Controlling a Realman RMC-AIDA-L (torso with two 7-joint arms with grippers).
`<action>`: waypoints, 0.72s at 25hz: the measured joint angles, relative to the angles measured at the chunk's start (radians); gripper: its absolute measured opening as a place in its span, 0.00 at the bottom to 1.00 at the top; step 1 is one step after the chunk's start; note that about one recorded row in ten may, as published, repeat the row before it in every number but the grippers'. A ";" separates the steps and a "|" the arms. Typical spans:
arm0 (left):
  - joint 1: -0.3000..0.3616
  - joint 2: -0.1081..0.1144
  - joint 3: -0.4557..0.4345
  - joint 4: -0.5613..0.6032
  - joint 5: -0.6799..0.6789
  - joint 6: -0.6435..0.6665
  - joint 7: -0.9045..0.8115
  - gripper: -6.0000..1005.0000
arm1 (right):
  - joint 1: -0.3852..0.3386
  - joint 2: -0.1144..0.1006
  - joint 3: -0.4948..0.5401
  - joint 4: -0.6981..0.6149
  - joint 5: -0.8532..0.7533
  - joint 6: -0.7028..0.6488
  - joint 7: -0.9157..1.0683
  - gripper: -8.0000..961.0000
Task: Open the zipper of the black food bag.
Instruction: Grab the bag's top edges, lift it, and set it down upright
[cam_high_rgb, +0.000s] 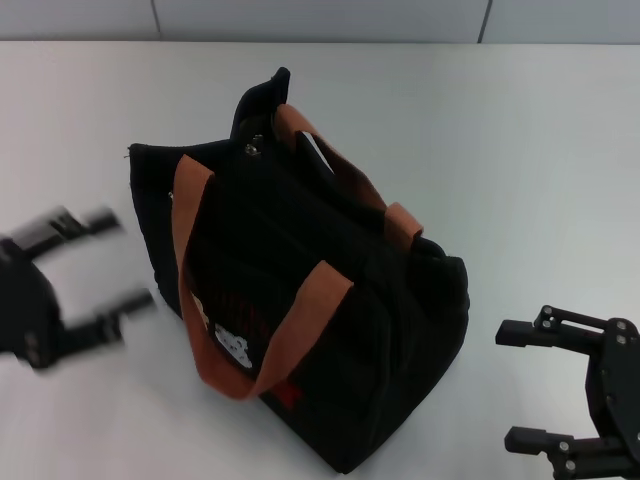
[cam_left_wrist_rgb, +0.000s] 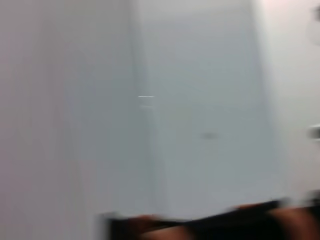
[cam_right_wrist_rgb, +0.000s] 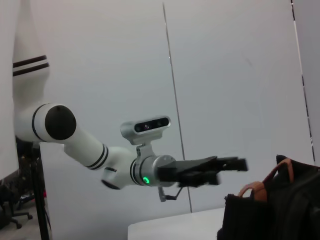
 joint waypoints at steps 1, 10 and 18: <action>-0.002 -0.003 -0.045 -0.014 0.000 -0.028 0.018 0.80 | 0.000 -0.001 0.000 0.001 0.000 0.002 0.000 0.87; -0.072 -0.018 -0.048 -0.034 0.050 -0.325 0.054 0.80 | 0.000 -0.002 0.000 0.003 -0.001 0.006 0.002 0.87; -0.143 -0.025 -0.048 -0.067 0.131 -0.345 0.052 0.77 | -0.002 -0.002 0.000 0.004 -0.002 0.006 0.005 0.87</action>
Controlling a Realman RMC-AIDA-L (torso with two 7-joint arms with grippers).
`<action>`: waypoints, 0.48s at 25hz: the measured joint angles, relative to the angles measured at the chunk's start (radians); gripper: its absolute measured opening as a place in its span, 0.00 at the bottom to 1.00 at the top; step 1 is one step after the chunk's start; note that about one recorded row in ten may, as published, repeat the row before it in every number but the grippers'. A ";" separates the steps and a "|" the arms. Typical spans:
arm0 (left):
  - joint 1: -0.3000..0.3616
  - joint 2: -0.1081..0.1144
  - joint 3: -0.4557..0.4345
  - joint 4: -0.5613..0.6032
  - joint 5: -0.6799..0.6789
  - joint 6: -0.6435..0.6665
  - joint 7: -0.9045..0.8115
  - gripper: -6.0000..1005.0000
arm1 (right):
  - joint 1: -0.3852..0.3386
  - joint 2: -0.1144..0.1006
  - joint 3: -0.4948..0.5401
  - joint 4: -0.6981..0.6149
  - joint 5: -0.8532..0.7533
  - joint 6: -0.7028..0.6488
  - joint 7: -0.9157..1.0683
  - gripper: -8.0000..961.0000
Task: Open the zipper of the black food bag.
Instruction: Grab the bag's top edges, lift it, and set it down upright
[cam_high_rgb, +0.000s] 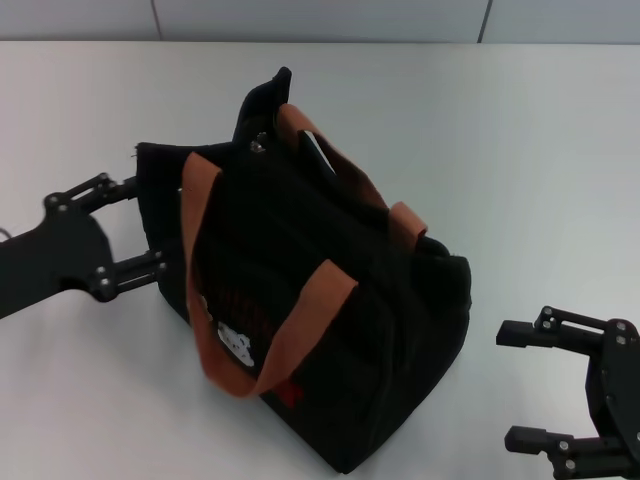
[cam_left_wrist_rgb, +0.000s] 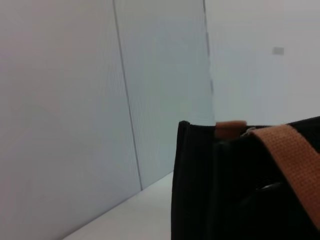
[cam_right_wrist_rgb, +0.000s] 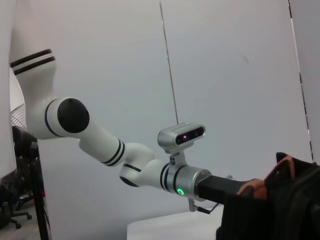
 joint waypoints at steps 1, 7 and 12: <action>-0.007 -0.003 0.000 -0.001 0.006 -0.011 0.001 0.76 | -0.001 0.000 0.000 0.000 0.000 0.000 0.000 0.87; -0.024 -0.015 0.002 -0.003 0.022 -0.028 0.021 0.73 | -0.003 0.000 0.000 0.000 -0.001 0.002 0.000 0.87; -0.032 -0.017 0.000 -0.032 0.015 -0.059 0.057 0.71 | 0.000 0.000 0.000 0.000 -0.001 0.004 0.000 0.87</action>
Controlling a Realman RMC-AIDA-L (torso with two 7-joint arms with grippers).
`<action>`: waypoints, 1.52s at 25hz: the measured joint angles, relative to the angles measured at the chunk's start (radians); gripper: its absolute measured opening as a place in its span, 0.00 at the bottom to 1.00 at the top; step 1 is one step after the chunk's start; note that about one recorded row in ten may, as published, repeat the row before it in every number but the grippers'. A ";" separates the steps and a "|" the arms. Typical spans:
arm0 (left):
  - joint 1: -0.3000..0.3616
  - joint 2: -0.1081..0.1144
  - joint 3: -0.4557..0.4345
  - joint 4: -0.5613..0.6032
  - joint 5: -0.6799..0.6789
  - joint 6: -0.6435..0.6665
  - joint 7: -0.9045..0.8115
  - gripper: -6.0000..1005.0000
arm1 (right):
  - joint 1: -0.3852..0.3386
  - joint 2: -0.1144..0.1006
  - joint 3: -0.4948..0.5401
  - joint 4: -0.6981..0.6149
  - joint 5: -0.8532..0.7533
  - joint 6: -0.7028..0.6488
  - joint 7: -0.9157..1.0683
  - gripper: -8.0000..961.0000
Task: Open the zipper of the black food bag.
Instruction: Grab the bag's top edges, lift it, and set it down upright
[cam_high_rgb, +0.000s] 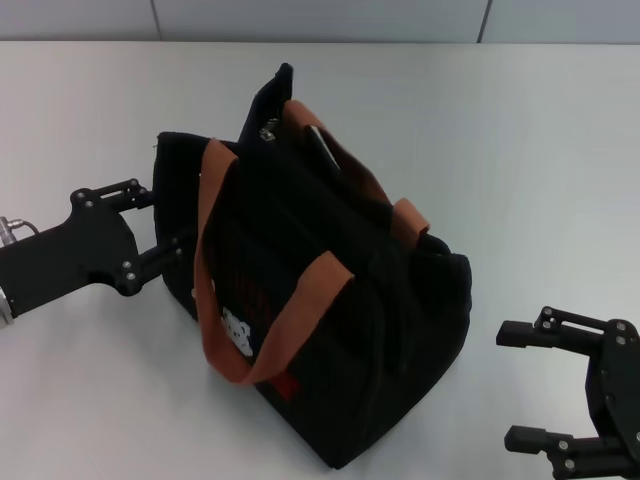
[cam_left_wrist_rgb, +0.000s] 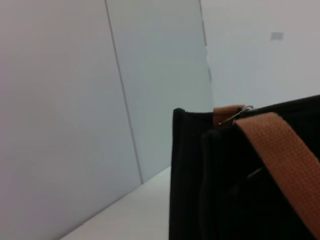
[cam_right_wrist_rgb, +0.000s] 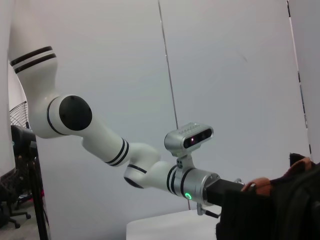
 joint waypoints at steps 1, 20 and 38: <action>0.000 0.000 -0.002 -0.006 -0.003 -0.002 0.012 0.71 | 0.000 0.000 0.000 0.000 0.000 0.000 0.000 0.87; -0.036 -0.004 -0.003 -0.139 -0.293 0.160 0.554 0.11 | -0.004 0.003 0.165 0.221 0.160 0.027 -0.072 0.87; -0.116 -0.007 -0.002 -0.142 -0.300 0.214 0.765 0.11 | 0.116 0.004 0.083 0.406 0.210 0.398 -0.026 0.87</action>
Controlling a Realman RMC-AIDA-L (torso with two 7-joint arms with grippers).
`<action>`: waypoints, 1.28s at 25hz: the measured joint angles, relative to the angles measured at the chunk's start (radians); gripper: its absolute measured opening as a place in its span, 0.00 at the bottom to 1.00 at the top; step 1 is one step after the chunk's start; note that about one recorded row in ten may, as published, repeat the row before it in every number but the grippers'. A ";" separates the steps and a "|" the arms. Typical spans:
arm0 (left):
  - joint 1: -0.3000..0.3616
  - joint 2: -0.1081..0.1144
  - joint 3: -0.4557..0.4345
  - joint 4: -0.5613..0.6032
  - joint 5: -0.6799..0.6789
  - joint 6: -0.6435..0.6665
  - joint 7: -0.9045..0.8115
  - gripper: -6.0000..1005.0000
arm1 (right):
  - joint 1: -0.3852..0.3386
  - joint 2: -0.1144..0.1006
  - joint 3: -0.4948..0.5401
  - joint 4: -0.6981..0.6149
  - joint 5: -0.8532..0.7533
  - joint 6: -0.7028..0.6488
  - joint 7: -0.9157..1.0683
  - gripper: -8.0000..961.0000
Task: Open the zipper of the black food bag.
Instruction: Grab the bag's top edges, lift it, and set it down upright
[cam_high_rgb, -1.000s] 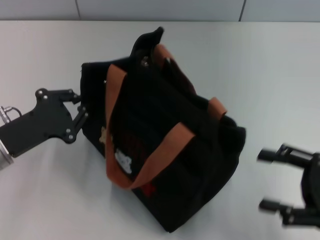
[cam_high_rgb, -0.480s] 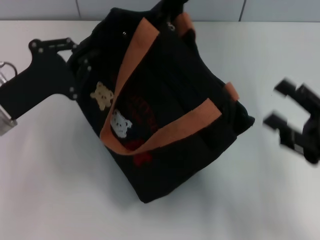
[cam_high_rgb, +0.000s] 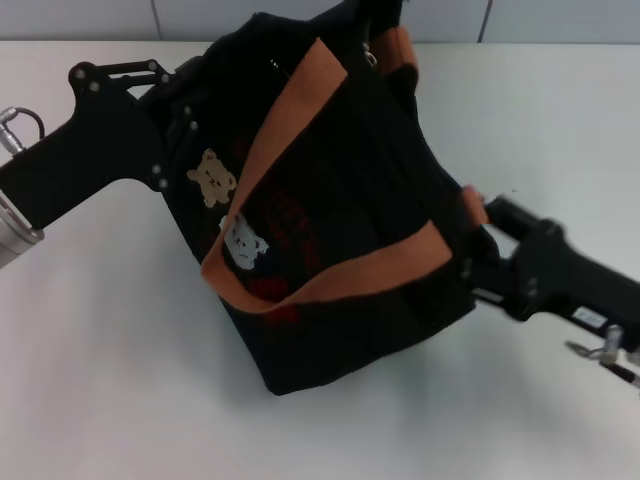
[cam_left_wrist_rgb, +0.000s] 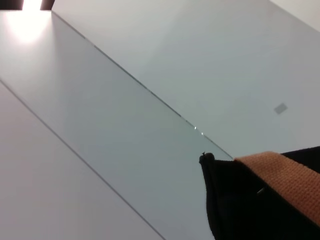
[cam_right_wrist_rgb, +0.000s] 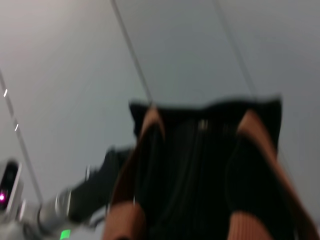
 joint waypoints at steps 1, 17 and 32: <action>0.000 0.000 0.000 -0.003 0.000 0.005 0.010 0.11 | 0.007 0.000 -0.017 -0.001 -0.001 0.017 0.006 0.87; 0.005 -0.003 0.052 -0.079 0.002 0.077 0.154 0.10 | 0.276 0.007 -0.153 0.096 -0.003 0.407 0.050 0.87; 0.000 -0.005 0.102 -0.114 0.006 0.057 0.214 0.10 | 0.059 0.006 -0.027 0.036 0.098 0.171 -0.044 0.87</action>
